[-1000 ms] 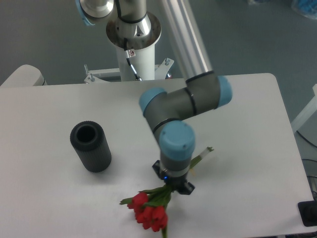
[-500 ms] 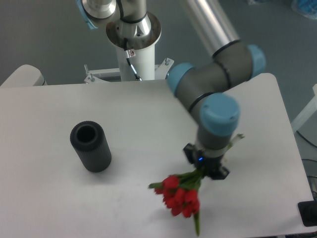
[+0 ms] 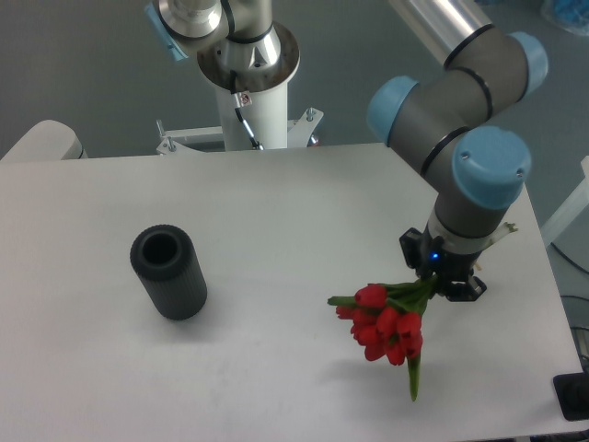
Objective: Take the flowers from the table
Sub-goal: 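Lift the held tulips up off the table and carry them back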
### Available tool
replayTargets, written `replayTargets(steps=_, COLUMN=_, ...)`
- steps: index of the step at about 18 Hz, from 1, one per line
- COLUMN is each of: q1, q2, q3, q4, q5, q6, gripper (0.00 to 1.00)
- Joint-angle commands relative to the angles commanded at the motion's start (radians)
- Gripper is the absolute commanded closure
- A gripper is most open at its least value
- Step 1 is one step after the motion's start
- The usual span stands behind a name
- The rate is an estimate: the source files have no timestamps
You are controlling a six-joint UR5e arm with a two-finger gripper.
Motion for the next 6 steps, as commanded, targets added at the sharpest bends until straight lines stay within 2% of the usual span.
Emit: replayTargets(steps=6, q1=0.005, q2=-0.002, q3=-0.003, q4=0.000, q5=0.002, q6=0.023, gripper=0.87)
